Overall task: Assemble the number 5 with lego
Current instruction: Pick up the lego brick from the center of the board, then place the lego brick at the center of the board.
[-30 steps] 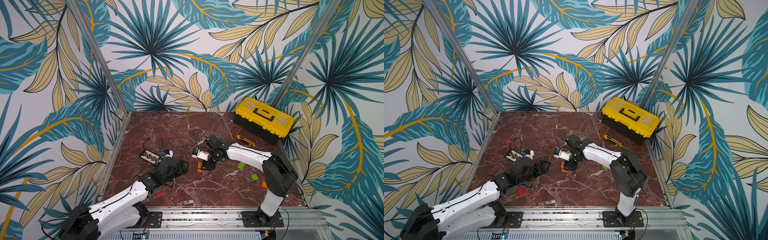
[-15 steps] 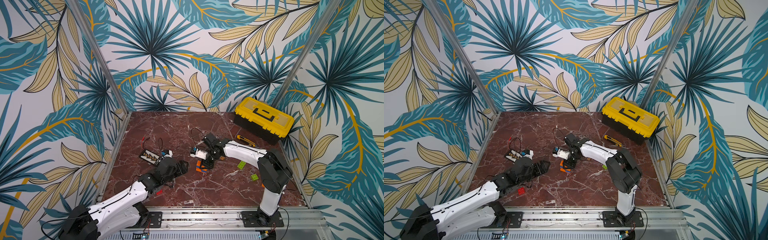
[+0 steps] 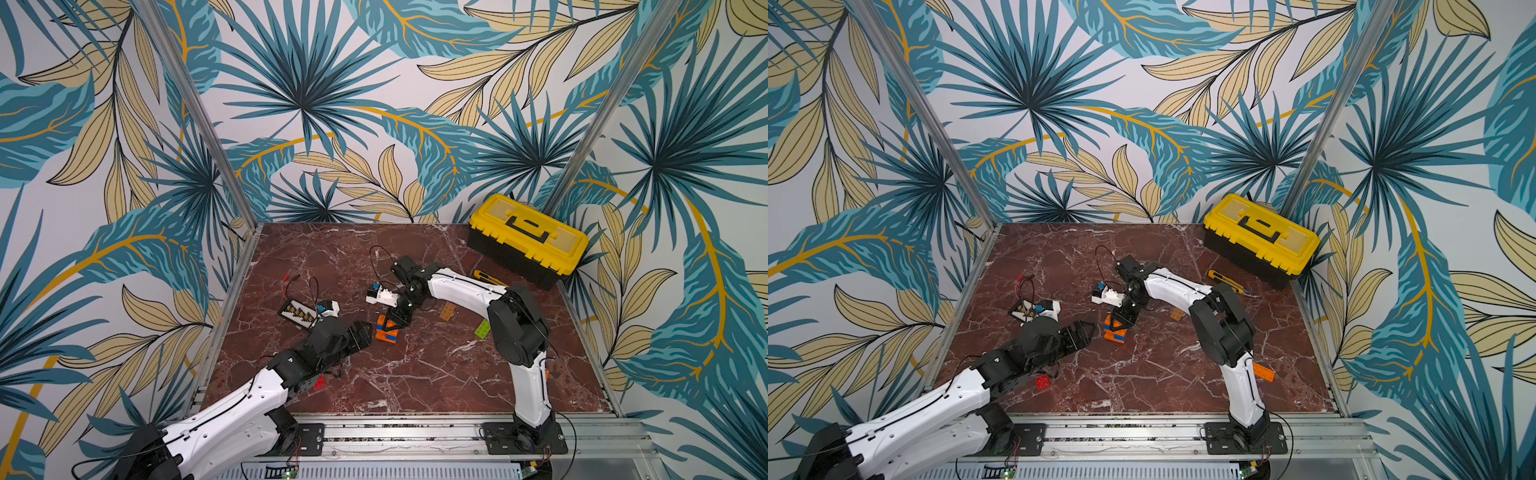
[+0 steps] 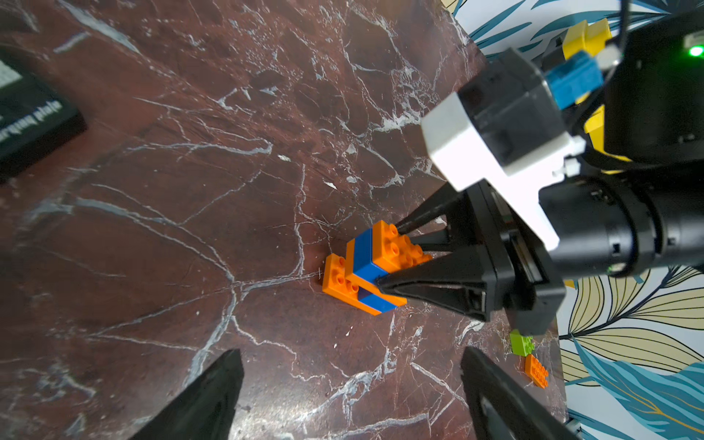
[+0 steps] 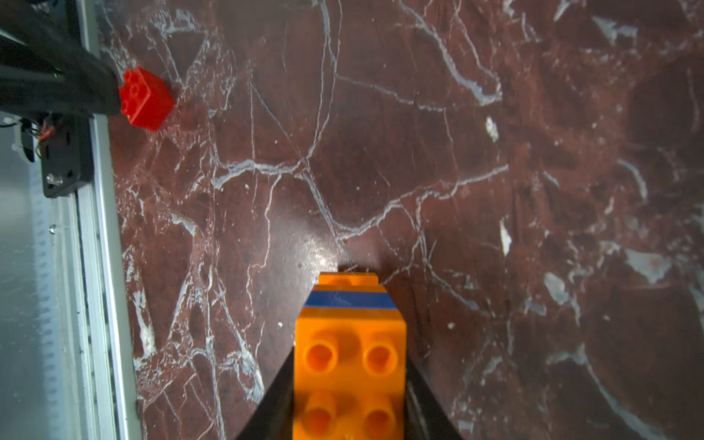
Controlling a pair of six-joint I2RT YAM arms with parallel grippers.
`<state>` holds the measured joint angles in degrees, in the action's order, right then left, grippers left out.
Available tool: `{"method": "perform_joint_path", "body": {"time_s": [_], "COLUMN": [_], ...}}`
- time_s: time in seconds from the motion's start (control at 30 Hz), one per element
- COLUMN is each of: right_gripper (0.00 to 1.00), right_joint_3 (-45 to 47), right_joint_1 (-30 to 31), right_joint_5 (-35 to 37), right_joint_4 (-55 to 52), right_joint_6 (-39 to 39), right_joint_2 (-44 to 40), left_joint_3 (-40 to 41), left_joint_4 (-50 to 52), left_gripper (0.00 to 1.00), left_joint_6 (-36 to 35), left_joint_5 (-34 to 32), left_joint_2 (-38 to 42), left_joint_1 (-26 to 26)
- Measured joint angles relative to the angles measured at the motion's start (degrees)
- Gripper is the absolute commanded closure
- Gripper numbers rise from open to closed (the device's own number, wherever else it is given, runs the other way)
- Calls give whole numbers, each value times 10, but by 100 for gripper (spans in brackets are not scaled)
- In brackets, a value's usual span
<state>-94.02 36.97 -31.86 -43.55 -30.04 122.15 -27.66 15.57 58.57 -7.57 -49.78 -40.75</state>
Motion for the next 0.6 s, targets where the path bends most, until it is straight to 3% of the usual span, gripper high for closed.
{"method": "perform_joint_path", "body": {"time_s": [0.23, 0.6], "right_gripper": [61, 57], "right_joint_3": [-154, -308], "right_joint_1": [-12, -24], "right_joint_5": [-48, -104], "right_joint_4": [-78, -142], "right_joint_6": [-2, 3], "right_joint_2": [103, 203], "left_joint_3": [0, 7], "left_joint_4": [33, 58], "left_gripper": [6, 6], "left_joint_6": [3, 10], "left_joint_5": [-14, -23], "left_joint_2": [31, 57], "left_joint_1": [2, 5]}}
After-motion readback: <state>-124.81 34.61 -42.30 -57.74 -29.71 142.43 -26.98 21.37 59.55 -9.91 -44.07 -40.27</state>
